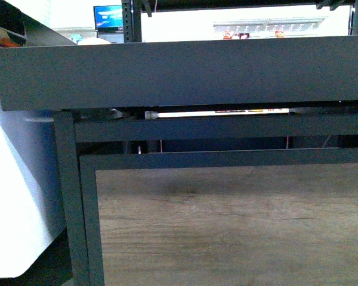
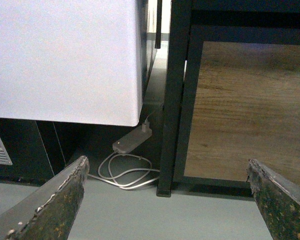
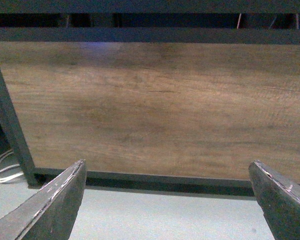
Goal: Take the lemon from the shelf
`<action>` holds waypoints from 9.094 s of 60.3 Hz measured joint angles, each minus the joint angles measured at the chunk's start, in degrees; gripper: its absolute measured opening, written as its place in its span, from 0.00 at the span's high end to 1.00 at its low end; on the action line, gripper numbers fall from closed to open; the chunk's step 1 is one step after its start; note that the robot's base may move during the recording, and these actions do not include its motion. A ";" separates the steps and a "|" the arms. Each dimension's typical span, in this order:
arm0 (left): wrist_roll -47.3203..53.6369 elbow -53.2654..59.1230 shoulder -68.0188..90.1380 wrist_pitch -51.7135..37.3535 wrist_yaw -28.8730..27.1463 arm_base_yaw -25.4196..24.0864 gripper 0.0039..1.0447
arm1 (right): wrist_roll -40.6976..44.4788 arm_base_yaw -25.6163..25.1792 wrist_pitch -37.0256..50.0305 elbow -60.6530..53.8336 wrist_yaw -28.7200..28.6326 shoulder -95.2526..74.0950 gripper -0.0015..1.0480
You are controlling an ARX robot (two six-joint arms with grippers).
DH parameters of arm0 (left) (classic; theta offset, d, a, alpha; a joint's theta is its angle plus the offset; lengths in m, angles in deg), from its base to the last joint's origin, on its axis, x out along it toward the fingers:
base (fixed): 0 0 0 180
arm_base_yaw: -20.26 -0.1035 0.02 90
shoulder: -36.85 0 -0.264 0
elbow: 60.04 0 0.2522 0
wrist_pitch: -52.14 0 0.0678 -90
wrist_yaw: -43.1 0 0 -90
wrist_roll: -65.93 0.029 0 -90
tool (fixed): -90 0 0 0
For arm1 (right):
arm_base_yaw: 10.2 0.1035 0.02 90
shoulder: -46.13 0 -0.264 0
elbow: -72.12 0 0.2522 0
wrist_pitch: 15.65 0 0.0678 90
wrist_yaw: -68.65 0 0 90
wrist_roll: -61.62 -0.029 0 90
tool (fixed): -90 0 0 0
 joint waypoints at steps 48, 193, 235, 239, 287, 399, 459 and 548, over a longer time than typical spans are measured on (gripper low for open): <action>0.00 0.00 -0.04 0.00 -0.02 0.02 0.08 | 0.00 0.00 0.00 0.00 0.15 0.00 0.07; 0.00 0.00 -0.07 0.00 -0.02 0.02 0.08 | 0.00 0.00 0.00 0.00 0.00 0.00 0.07; -60.74 -37.75 69.88 -23.69 36.02 -29.22 0.08 | 0.00 0.00 0.00 0.00 0.00 0.00 0.07; -62.47 -39.85 73.26 -24.94 35.82 -29.00 0.08 | 0.00 0.00 0.00 0.00 -0.02 0.00 0.07; -70.93 -57.53 96.30 -33.35 28.11 -23.98 0.08 | 0.00 0.00 0.00 0.00 0.00 0.00 0.07; -51.19 -43.41 80.28 -29.97 49.64 -10.64 0.94 | 0.00 0.00 0.00 0.00 0.00 0.00 0.07; -50.14 -46.66 86.23 -36.35 47.95 15.74 0.94 | 0.00 0.00 0.00 0.00 0.00 0.00 0.07; -50.51 -49.03 91.84 -38.12 43.04 21.14 0.94 | -7.13 -0.46 32.96 38.77 -2.27 -113.72 0.07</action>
